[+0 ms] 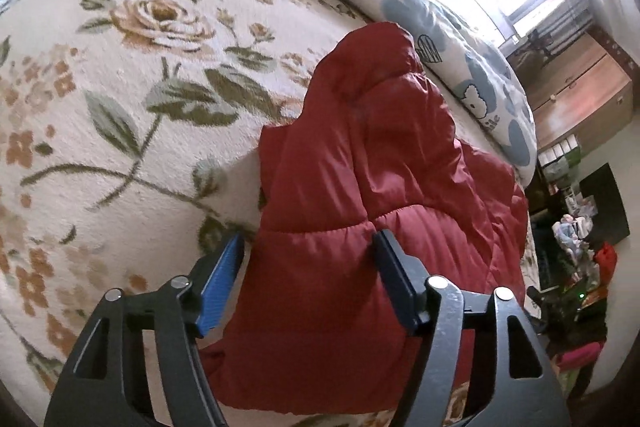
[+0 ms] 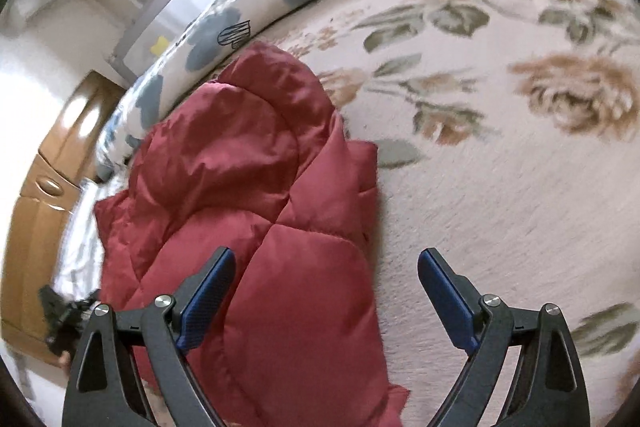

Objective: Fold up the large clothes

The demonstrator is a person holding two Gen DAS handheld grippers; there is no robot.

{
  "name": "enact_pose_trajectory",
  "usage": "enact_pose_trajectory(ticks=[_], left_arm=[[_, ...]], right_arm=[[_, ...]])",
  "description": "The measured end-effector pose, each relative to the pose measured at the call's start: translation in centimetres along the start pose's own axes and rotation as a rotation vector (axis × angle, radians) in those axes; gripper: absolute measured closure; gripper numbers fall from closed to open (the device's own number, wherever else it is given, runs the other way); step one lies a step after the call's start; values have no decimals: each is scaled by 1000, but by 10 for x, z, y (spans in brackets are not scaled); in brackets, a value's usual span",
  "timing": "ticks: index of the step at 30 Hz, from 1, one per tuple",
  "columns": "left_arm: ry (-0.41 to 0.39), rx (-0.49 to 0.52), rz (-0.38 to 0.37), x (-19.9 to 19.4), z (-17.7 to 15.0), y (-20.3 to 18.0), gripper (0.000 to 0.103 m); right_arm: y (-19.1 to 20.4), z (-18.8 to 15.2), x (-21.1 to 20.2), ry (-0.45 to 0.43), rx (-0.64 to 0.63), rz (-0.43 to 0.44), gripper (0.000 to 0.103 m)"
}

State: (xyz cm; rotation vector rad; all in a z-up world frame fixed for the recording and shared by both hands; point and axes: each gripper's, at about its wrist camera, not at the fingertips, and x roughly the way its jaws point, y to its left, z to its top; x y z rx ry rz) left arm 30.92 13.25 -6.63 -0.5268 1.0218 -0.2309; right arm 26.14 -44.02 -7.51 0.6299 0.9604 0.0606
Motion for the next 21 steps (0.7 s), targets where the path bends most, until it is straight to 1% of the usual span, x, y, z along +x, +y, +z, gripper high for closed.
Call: enact_pose_trajectory(ticks=[2, 6, 8, 10, 14, 18, 19, 21], left_arm=[[8, -4, 7, 5, 2, 0, 28], [36, -5, -4, 15, 7, -3, 26], [43, 2, 1, 19, 9, -4, 19], [55, 9, 0, 26, 12, -7, 19], [95, 3, -30, 39, 16, -13, 19], [109, 17, -25, 48, 15, -21, 18], [104, 18, -25, 49, 14, -22, 19], [106, 22, -53, 48, 12, -23, 36]], right_arm=[[-4, -1, 7, 20, 26, 40, 10], [-8, -3, 24, 60, 58, 85, 10], [-9, -3, 32, 78, 85, 114, 10], [-9, -3, 38, 87, 97, 132, 10], [-3, -2, 48, 111, 111, 174, 8], [2, -2, 56, 127, 106, 175, 9], [2, -3, 57, 133, 110, 181, 10], [2, -5, 57, 140, 110, 191, 14]])
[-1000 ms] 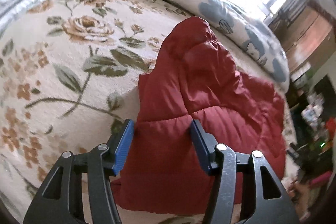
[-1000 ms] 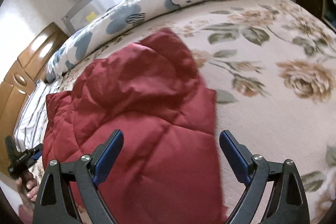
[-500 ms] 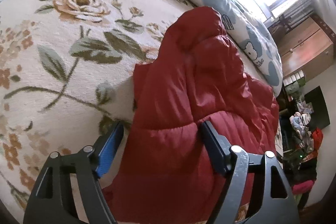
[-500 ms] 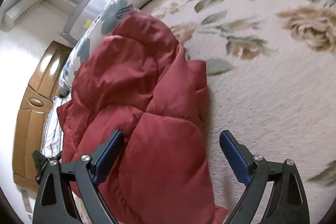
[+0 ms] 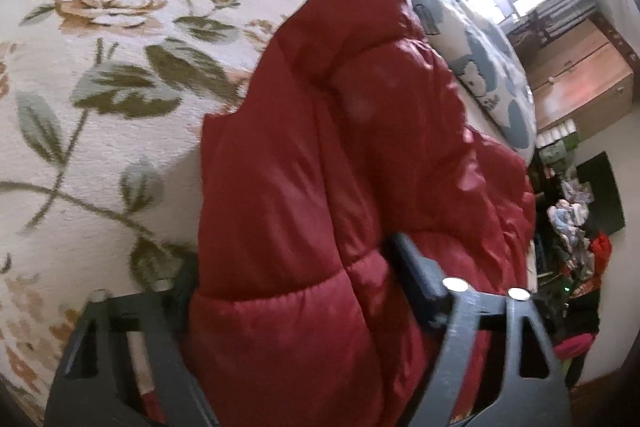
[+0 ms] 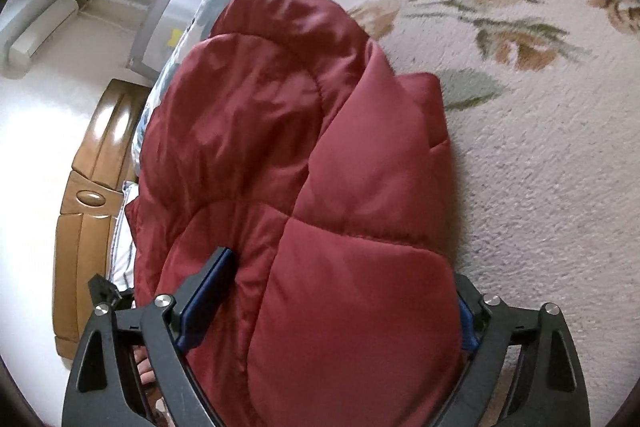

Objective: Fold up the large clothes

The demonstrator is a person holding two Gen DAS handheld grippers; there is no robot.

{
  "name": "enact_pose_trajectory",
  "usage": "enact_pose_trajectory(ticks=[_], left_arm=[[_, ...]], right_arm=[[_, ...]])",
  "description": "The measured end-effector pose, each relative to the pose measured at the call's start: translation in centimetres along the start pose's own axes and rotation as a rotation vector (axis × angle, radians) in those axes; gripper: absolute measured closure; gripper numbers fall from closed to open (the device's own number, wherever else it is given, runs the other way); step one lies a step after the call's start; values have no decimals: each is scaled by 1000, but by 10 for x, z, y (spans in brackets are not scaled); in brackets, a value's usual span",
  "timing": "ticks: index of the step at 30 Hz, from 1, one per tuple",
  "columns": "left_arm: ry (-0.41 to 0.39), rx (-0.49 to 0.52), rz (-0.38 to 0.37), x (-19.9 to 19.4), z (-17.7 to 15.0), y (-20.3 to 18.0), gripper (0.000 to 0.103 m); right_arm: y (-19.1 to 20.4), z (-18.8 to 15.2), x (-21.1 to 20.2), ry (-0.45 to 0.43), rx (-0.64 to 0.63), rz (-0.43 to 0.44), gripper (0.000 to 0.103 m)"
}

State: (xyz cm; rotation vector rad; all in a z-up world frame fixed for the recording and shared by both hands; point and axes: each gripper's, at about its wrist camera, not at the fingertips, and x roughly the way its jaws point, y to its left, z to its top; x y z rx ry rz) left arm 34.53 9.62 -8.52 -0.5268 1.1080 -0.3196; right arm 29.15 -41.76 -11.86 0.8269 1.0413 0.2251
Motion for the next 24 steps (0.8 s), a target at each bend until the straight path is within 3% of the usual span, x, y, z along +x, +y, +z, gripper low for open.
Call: enact_pose_trajectory(ticks=[6, 8, 11, 20, 24], left_arm=[[-5, 45, 2, -14, -4, -11, 60], [-11, 51, -1, -23, -5, -15, 64], [-24, 67, -14, -40, -8, -21, 68], [-25, 118, -63, -94, -38, -36, 72], [-7, 143, -73, -119, -69, -31, 72]], right_arm=[[5, -3, -7, 22, -17, 11, 39], [8, -4, -12, 25, -18, 19, 50], [15, -7, -23, 28, -31, 21, 58], [25, -42, -66, 63, -73, 53, 65], [19, -67, -80, 89, -71, 61, 65]])
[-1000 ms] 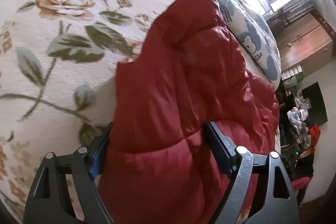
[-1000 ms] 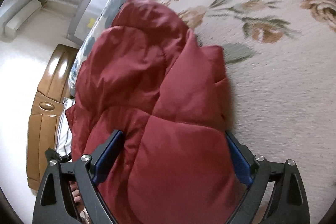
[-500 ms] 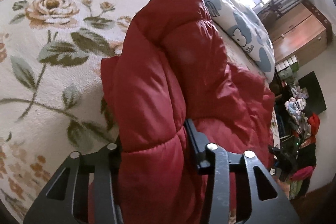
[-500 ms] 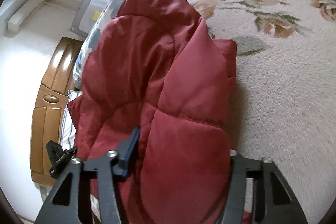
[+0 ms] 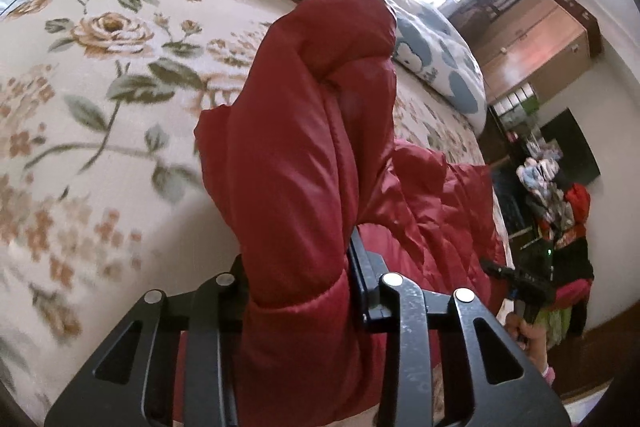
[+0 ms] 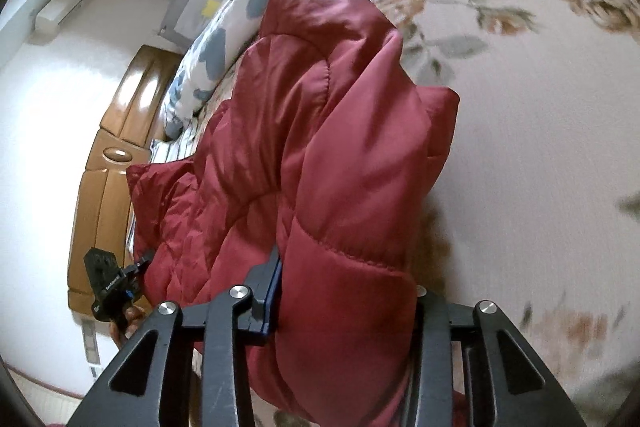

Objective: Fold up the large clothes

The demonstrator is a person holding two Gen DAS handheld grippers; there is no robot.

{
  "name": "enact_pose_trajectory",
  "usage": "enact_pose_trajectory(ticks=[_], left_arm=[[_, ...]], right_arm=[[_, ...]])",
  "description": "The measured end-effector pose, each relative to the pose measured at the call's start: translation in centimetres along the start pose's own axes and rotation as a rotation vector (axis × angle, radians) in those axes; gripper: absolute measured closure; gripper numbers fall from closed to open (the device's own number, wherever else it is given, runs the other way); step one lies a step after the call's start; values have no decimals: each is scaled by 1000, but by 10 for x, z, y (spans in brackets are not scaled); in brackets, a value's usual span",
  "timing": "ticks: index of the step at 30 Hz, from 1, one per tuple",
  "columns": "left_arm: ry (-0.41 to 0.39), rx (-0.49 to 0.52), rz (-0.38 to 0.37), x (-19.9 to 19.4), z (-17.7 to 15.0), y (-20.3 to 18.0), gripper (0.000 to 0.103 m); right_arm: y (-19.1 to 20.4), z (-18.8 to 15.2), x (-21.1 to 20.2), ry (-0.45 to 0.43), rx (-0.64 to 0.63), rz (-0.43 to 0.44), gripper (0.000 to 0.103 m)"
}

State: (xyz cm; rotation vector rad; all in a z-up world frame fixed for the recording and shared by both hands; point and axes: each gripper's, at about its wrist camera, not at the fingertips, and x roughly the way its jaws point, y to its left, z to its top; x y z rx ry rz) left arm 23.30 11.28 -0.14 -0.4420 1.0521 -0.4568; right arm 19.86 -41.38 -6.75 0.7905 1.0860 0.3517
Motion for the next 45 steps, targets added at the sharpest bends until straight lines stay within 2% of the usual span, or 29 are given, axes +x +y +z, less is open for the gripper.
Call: enact_pose_trajectory(ticks=[6, 11, 17, 19, 22, 26, 27, 32, 38, 45], left_arm=[[31, -13, -21, -32, -44, 8, 72], [54, -28, -31, -50, -67, 12, 72], [73, -19, -4, -49, -82, 20, 72], [75, -18, 26, -40, -84, 26, 71], [86, -28, 69, -25, -86, 35, 68], [77, -17, 112, -20, -89, 37, 54], [74, -14, 125, -20, -88, 38, 46], [45, 20, 206, -22, -81, 32, 31], [-23, 22, 267, -27, -62, 34, 30], [-32, 54, 293, -21, -50, 24, 30]], right_arm=[[8, -42, -14, 25, 7, 25, 65], [9, -67, -23, 41, 21, 37, 65], [7, -75, -22, 51, 24, 32, 64], [4, -74, -18, 48, 24, 20, 62], [3, -75, -13, 46, 25, -1, 54], [5, -74, -7, 48, 10, -35, 40], [5, -73, -7, 48, 6, -44, 39], [1, -70, -8, 41, 4, -78, 29], [2, -60, -11, 16, -7, -125, 20], [6, -50, -18, -35, -29, -157, 19]])
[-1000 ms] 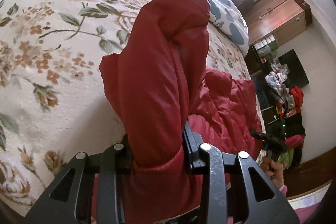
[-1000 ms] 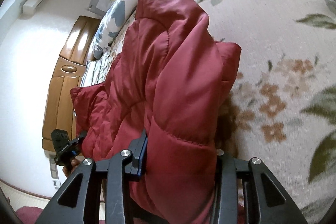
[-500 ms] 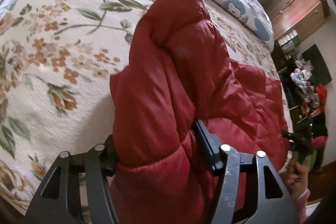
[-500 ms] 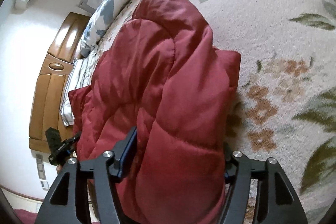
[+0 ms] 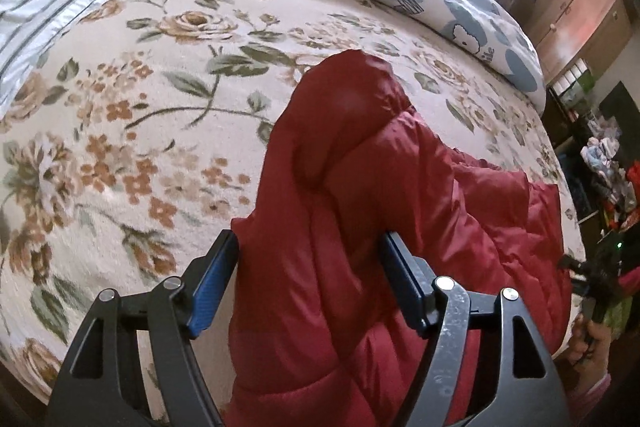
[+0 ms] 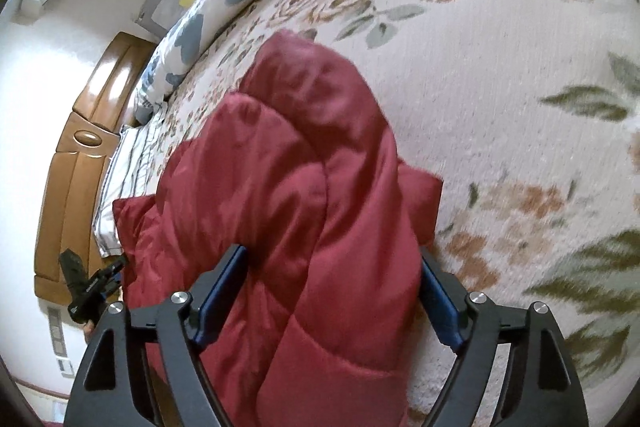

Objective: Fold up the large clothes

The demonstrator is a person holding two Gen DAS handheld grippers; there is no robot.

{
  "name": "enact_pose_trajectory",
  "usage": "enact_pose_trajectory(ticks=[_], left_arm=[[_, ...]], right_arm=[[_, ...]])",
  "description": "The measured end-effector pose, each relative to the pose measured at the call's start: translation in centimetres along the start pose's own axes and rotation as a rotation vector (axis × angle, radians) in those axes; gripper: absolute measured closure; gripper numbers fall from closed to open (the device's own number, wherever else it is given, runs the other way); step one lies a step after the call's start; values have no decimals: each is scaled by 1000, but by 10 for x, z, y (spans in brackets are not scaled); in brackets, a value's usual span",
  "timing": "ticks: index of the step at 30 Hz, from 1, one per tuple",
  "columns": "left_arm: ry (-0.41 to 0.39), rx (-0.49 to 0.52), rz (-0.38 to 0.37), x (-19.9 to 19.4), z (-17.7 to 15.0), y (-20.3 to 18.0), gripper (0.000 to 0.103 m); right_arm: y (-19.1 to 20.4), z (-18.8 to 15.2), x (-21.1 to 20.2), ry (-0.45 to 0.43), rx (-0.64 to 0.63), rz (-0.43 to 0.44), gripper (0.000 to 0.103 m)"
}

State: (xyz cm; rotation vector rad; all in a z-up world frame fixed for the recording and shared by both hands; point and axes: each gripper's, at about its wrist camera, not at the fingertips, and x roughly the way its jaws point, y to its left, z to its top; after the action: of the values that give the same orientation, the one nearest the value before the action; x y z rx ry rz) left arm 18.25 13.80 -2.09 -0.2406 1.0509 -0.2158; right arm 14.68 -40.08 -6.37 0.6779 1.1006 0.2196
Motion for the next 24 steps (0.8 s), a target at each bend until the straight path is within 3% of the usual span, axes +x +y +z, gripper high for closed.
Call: enact_pose_trajectory(ticks=[6, 19, 20, 21, 22, 23, 24], left_arm=[[-9, 19, 19, 3, 9, -8, 30], [-8, -41, -7, 22, 45, -15, 31], [-7, -38, -4, 24, 46, -16, 42], [-5, -31, -1, 26, 46, -17, 65], [2, -24, 3, 27, 46, -18, 76], [4, -21, 3, 28, 46, -19, 83], [-8, -19, 0, 25, 45, -20, 88]], right_arm=[[3, 17, -3, -32, -15, -13, 19], [18, 74, 20, -79, -39, -24, 20], [20, 75, 22, -76, -48, -30, 26], [23, 76, 24, -77, -60, -41, 33], [27, 75, 24, -85, -76, -65, 54], [30, 73, 22, -90, -83, -79, 72], [32, 71, 20, -99, -87, -82, 75]])
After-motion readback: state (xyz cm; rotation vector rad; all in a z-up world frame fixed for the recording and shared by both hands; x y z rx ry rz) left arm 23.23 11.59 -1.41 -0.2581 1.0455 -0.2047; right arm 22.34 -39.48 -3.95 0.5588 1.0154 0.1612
